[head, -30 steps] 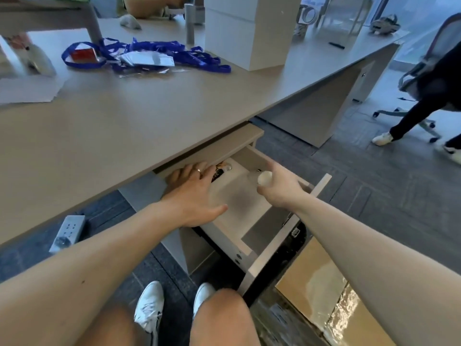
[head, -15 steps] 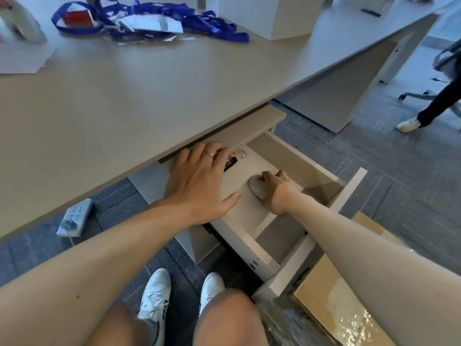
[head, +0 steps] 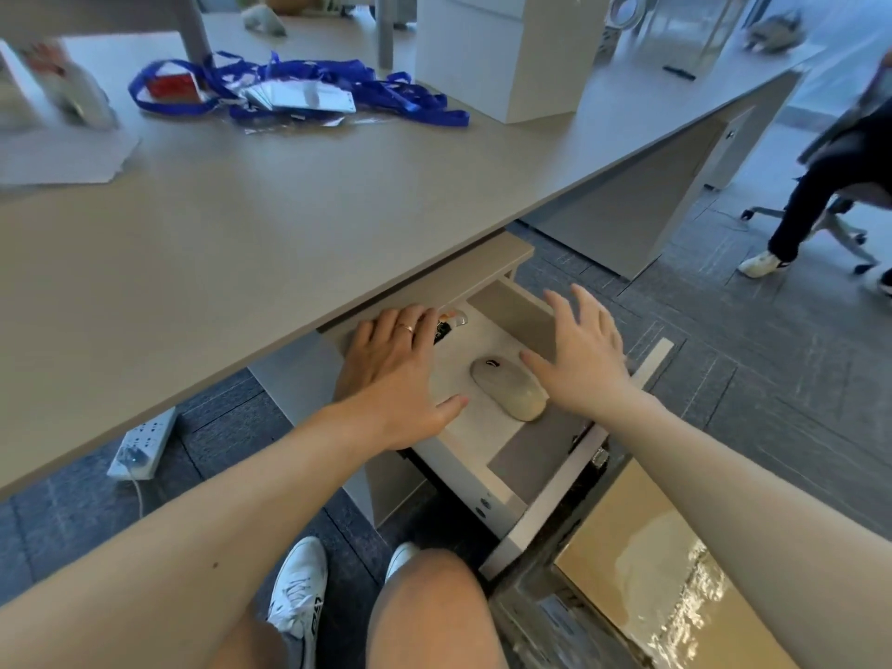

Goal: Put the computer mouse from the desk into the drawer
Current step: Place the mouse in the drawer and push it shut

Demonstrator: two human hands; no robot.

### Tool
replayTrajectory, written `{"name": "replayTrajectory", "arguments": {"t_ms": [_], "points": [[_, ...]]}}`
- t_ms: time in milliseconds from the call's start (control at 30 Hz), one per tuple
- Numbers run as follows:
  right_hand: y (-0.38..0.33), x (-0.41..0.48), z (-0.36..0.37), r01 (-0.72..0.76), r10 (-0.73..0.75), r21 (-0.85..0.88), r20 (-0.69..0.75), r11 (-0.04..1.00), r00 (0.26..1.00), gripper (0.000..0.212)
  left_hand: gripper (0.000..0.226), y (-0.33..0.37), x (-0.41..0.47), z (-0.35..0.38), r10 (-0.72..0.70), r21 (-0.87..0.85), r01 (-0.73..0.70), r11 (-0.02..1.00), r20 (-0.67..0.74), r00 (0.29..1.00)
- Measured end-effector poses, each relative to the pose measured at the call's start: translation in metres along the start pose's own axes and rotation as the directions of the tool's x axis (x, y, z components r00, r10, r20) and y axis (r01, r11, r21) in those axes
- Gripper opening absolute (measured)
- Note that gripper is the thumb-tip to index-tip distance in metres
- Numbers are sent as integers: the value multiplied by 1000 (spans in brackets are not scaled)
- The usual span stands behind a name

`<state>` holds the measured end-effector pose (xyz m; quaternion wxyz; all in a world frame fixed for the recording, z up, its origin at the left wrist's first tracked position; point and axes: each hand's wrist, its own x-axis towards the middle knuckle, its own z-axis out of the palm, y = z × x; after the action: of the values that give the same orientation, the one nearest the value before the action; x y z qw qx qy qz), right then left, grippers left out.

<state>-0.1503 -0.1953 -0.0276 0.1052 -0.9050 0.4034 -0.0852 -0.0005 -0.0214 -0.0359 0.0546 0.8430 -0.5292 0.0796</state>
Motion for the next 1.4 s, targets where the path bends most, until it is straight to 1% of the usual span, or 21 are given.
{"name": "replayTrajectory", "arguments": {"t_ms": [67,100,133,167,200,233,267,300,367,400,467,533,567,667,767,933,1033,1167,1300,1400], "points": [[14,-18,-7,-117,121,58,-86,992,989,92,111,7,-8,-4,-32,-39,34,999,40,999],[19,-27,-8,-205,219,138,-97,969,971,95,112,10,-12,-7,-46,-54,49,997,62,997],[25,-34,-9,-311,339,267,-68,912,938,97,112,12,-15,-10,-58,-62,63,996,84,995],[31,-40,-7,-417,455,417,9,808,890,97,113,13,-18,-12,-72,-66,79,995,105,992],[34,-45,-3,-508,539,541,117,670,834,95,114,13,-20,-15,-92,-69,100,993,120,989],[35,-50,0,-581,583,617,231,531,779,90,115,13,-23,-17,-117,-75,128,989,132,984],[32,-56,4,-629,596,658,326,414,734,85,117,11,-25,-19,-147,-85,160,983,144,979],[28,-60,7,-650,592,684,386,331,707,78,120,10,-26,-22,-174,-97,191,977,157,972],[20,-64,9,-643,584,722,414,255,698,63,129,9,-28,-27,-209,-132,238,962,198,958],[17,-63,10,-638,585,733,417,235,695,59,135,11,-28,-31,-216,-158,256,954,232,948],[12,-59,11,-643,583,735,431,215,689,57,147,16,-25,-37,-215,-204,287,936,315,924],[11,-53,17,-643,582,733,431,220,690,57,155,20,-22,-41,-205,-203,294,934,369,907],[9,-50,18,-641,579,734,429,223,693,57,157,22,-21,-42,-204,-191,290,938,374,905],[-5,-41,19,-626,551,751,438,210,711,50,154,19,-16,-41,-216,-162,282,946,337,917],[-18,-29,21,-627,516,762,477,159,711,57,148,13,-15,-40,-195,-142,246,959,301,934],[-40,-6,27,-630,506,756,478,178,718,62,145,9,-12,-35,-160,-84,188,979,260,952],[-50,9,34,-628,490,762,491,158,720,60,132,6,-12,-26,-131,-20,137,990,186,974],[-60,24,43,-623,457,769,507,144,731,58,94,-3,-11,-13,-106,-18,106,994,36,994],[-73,37,50,-609,415,783,516,126,749,54,70,-10,-10,-8,-81,-10,80,997,-41,996],[-81,44,53,-601,396,794,525,90,753,58,55,-14,-10,-8,-70,-11,69,998,-87,994]]}}
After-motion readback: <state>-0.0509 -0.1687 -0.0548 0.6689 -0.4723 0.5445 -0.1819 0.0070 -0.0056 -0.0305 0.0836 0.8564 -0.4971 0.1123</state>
